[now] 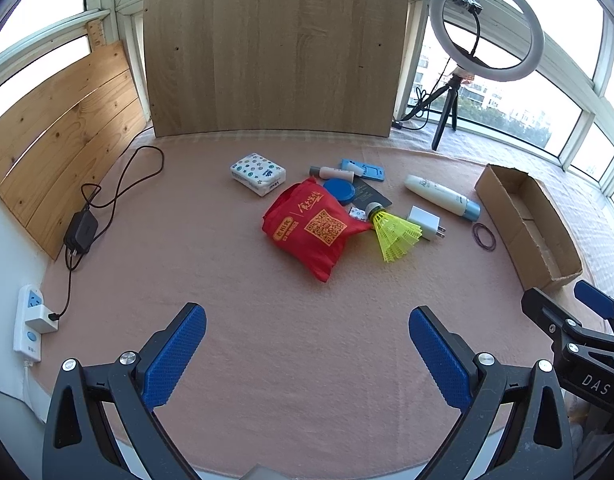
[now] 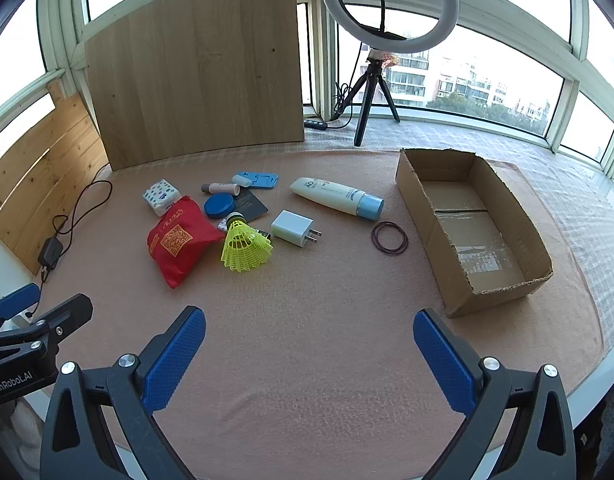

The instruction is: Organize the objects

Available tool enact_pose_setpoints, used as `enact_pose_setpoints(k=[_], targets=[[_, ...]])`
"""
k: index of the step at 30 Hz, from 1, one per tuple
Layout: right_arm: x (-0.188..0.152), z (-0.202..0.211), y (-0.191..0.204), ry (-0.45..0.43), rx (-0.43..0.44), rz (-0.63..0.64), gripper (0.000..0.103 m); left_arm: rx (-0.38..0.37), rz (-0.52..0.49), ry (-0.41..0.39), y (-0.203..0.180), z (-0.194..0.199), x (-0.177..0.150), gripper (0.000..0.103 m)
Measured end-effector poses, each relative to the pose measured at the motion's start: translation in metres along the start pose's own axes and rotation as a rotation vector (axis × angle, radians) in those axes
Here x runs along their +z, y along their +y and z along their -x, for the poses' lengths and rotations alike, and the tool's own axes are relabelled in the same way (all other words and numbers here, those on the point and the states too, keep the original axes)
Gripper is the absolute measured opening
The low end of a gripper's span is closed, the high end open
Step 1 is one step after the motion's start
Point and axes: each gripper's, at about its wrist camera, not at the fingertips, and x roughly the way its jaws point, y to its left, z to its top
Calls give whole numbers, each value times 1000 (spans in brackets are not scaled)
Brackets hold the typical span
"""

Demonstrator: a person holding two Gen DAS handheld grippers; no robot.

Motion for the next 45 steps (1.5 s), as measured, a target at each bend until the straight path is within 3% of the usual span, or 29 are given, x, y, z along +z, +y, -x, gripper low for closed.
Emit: enact_pose_setpoints(k=[45], targets=[[-2, 0, -6, 18, -3, -11, 103, -7, -10, -1, -4, 1, 0, 102]])
